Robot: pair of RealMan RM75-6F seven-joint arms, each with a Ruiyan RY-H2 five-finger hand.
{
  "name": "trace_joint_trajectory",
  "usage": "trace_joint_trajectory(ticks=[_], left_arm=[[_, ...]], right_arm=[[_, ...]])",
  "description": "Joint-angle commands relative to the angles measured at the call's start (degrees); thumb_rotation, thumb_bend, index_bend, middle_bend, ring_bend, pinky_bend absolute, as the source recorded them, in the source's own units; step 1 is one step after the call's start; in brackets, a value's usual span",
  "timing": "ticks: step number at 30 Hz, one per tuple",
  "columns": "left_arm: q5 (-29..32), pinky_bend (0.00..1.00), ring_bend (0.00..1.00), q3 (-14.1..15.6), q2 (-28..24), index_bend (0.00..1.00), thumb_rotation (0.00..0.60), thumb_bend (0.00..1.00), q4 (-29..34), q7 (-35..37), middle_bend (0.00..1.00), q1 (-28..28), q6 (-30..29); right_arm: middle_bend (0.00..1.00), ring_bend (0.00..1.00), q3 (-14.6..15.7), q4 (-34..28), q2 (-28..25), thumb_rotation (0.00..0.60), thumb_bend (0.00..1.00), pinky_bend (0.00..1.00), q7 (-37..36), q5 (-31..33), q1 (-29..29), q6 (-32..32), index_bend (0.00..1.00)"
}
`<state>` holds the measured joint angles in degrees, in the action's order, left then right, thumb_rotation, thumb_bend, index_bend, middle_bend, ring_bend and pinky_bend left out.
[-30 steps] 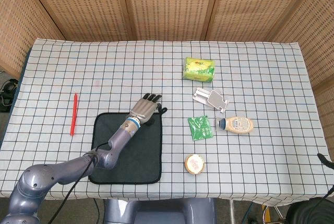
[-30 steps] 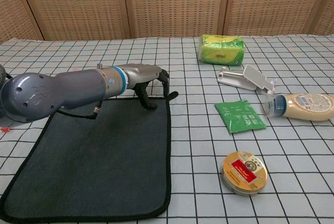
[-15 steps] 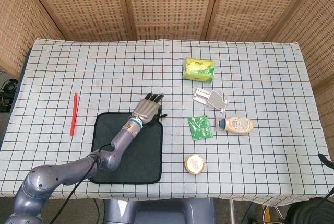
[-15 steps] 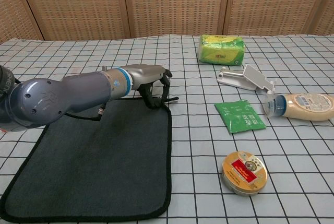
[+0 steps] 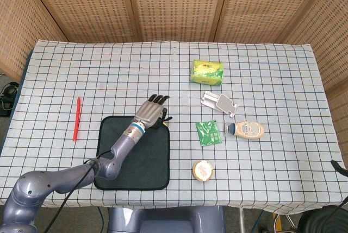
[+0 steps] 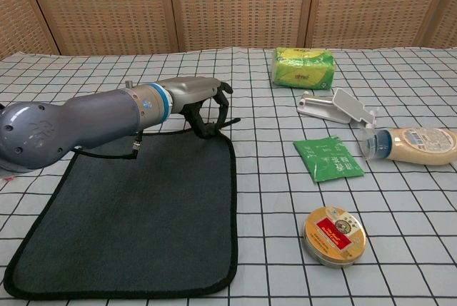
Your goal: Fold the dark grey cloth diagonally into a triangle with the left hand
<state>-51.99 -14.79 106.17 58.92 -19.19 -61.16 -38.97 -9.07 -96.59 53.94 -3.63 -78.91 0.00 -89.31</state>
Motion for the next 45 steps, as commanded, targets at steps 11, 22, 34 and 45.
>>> trace_joint_trajectory(ticks=[11,22,34,45], left_arm=[[-13.5,0.0,0.0,7.4,-11.4,0.61,0.6,0.45,17.8,8.0,0.0,11.5,-11.5],[-22.3,0.0,0.0,14.2,-18.3,0.62,0.6,0.46,26.9,11.7,0.0,18.1,-17.2],[-30.8,0.0,0.0,23.4,-24.9,0.61,0.6,0.46,33.2,11.4,0.0,26.0,-23.3],[-36.5,0.0,0.0,27.5,-27.0,0.61,0.6,0.46,33.2,10.8,0.0,30.2,-25.6]], right_arm=[[0.0,0.0,0.5,-0.8,0.0,0.6,0.0,0.0,0.7,-1.5,-0.1,-0.7,0.05],[0.0,0.0,0.8,-1.2,0.1,0.6,0.0,0.0,1.4,-2.2,-0.2,-1.1,0.05],[0.0,0.0,1.0,-1.5,-0.3,0.6,0.0,0.0,0.7,-3.0,-0.6,-2.0,0.05],[0.0,0.0,1.3,-1.8,-0.6,0.6,0.0,0.0,0.1,-3.9,-0.9,-2.6,0.05]])
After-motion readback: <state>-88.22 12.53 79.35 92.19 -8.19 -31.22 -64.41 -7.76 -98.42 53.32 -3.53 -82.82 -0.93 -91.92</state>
